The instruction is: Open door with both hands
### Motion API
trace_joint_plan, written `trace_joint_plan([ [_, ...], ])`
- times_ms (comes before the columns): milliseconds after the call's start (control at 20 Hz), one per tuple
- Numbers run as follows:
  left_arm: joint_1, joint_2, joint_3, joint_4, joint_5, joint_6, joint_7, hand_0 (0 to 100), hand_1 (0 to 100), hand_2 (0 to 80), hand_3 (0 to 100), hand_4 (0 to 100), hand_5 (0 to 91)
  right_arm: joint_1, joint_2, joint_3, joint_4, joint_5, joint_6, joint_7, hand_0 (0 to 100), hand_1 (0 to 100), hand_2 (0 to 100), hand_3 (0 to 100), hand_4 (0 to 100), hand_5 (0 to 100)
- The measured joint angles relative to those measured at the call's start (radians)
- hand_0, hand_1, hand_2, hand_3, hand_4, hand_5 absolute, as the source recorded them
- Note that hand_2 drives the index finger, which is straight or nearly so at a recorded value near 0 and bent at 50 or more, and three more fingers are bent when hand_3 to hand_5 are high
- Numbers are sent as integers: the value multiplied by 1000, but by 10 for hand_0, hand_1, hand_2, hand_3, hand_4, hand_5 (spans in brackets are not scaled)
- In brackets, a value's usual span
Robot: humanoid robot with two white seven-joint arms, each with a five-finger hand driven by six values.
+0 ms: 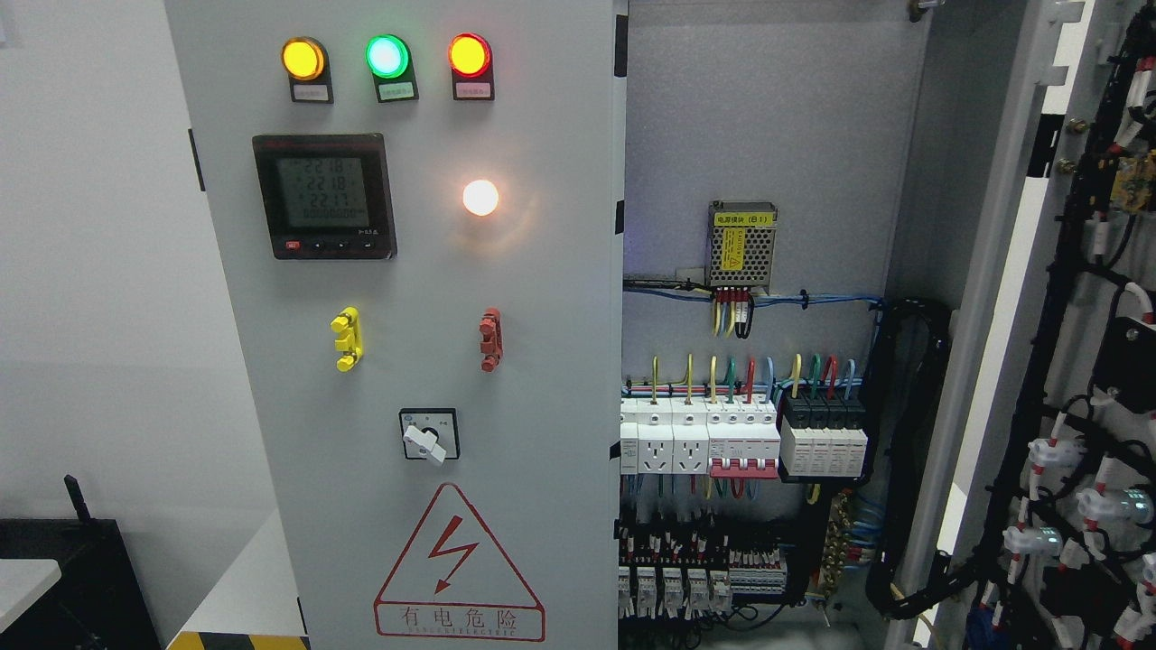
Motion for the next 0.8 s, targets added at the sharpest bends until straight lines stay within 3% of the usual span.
trace_joint_plan([
  [451,11,-15,11,36,-15,13,0,0,0,0,0,0,0,10,0,-4,-28,-3,-1,0,383,0,0,0,0,0],
  [801,13,-20,29,46,-7,10,25,0,0,0,0,0,0,81,-15,-41,-193,-4,-1,3,383,0,0,0,0,0],
])
